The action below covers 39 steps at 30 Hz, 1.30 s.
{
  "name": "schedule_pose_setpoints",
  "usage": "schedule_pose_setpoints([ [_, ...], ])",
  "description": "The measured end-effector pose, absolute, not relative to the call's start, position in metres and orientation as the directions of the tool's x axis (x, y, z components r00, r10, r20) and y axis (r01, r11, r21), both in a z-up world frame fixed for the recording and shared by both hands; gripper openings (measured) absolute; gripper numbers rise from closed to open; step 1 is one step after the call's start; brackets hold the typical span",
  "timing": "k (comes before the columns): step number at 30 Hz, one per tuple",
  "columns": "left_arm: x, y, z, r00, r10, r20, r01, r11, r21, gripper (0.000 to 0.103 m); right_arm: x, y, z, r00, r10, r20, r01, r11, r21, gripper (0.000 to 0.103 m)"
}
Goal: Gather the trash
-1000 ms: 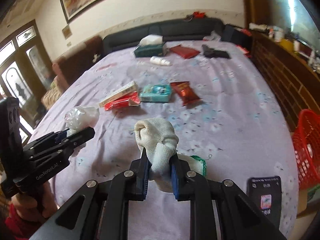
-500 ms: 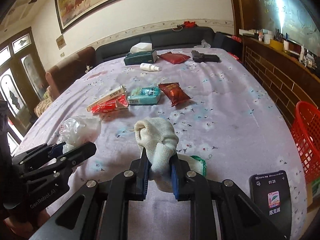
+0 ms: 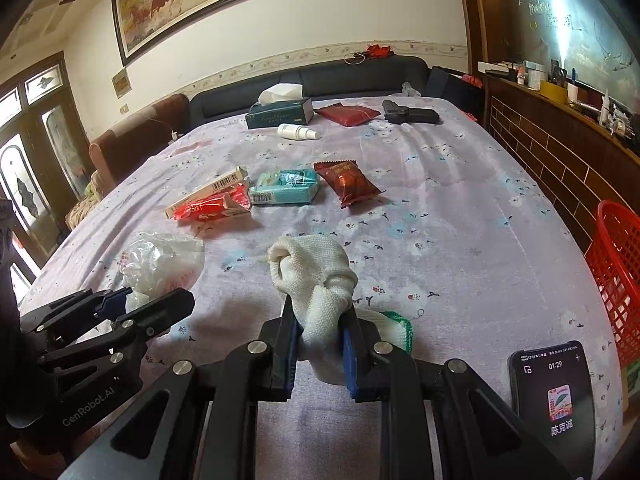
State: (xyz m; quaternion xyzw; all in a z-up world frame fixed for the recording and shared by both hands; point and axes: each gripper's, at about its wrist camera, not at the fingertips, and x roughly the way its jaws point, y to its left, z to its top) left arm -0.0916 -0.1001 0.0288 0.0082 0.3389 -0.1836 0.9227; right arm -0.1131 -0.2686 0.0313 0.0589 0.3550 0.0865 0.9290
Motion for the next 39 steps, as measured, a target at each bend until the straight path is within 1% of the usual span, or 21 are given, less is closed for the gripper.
schedule_pose_setpoints([
  [15,-0.0949,-0.0995,0.0305,0.718,-0.333,-0.611,0.34,0.934,-0.109,0.03,-0.113,-0.2736,0.028,0.747,0.235,-0.622,-0.134,0.969,0.206,0.02],
  [22,-0.0966,-0.0991,0.0315,0.731,-0.323,-0.601,0.328,0.939,-0.105,0.03,-0.1135,-0.2689,0.0288,0.749,0.241,-0.616,-0.158,0.969,0.188,0.02],
  [39,-0.0942,-0.0981,0.0312,0.73,-0.299,-0.614,0.306,0.947,-0.099,0.03,-0.1135,-0.2682,0.029,0.745,0.259,-0.615,-0.18,0.965,0.189,0.02],
])
